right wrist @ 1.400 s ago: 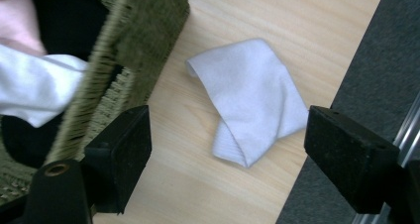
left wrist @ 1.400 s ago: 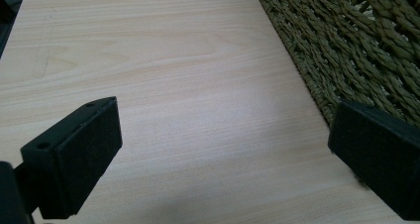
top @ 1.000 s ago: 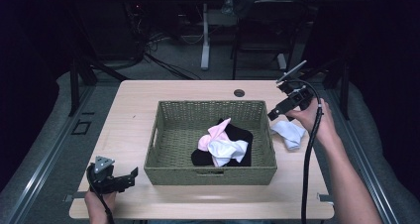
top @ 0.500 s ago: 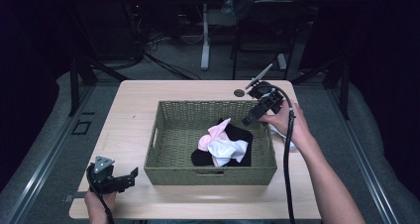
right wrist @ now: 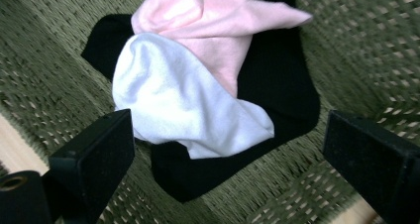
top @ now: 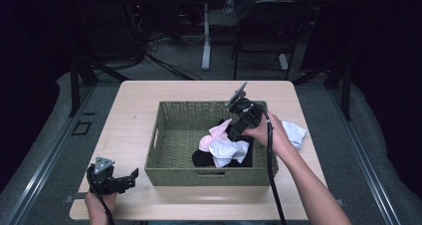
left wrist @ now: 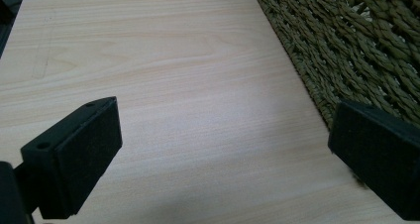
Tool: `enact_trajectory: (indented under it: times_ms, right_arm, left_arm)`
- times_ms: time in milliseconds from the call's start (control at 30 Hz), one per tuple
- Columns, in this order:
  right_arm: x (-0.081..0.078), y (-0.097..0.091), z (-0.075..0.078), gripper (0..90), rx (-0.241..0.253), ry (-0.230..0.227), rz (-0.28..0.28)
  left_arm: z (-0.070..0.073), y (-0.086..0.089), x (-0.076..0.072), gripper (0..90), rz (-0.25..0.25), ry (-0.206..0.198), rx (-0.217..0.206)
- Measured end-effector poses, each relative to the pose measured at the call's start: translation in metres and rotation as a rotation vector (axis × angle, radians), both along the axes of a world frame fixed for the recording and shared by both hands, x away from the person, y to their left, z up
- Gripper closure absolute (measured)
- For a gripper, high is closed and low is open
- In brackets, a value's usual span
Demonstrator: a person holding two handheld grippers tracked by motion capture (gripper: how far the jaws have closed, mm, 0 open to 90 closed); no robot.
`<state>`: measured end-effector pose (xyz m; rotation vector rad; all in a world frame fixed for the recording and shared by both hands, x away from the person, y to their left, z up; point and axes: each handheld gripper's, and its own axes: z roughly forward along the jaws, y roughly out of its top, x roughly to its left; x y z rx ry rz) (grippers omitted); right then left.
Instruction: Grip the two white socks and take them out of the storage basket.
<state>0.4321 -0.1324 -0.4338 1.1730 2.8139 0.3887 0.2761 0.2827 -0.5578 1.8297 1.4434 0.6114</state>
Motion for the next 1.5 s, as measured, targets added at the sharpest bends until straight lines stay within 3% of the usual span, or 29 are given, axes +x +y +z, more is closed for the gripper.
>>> enact_trajectory:
  times_ms: [267, 600, 733, 833, 900, 1100, 1200, 1300, 1500]
  right_arm:
    - [0.001, 0.013, -0.028, 8.3, -0.026, 0.054, 0.022]
    - [-0.001, 0.034, -0.063, 0.6, -0.068, 0.143, 0.075]
    - [-0.001, 0.040, -0.075, 2.8, -0.089, 0.165, 0.090]
    - [-0.001, 0.042, -0.081, 13.3, -0.084, 0.184, 0.094]
    - [0.000, 0.042, -0.084, 15.7, -0.093, 0.195, 0.088]
    - [0.003, 0.033, -0.082, 57.5, -0.096, 0.193, 0.060]
    - [0.006, 0.026, -0.077, 69.9, -0.101, 0.183, 0.043]
    - [0.007, 0.022, -0.073, 75.1, -0.113, 0.167, 0.028]
    - [0.009, 0.012, -0.060, 77.3, -0.108, 0.123, -0.005]
  left_arm:
    - [0.000, 0.000, 0.000, 0.2, -0.001, 0.000, 0.001]
    - [0.000, 0.000, 0.000, 0.3, -0.002, 0.000, 0.000]
    - [0.000, 0.000, 0.000, 0.3, -0.001, 0.002, 0.001]
    - [0.000, 0.000, 0.000, 0.3, -0.003, 0.002, 0.001]
    - [0.000, 0.000, 0.000, 0.4, -0.005, 0.002, 0.000]
    - [0.000, 0.000, 0.000, 0.4, -0.007, 0.002, 0.001]
    - [0.000, 0.000, 0.000, 0.4, -0.007, 0.002, 0.001]
    - [0.000, 0.000, 0.000, 0.5, -0.007, 0.002, 0.001]
    - [0.000, 0.000, 0.000, 0.5, -0.006, 0.002, 0.000]
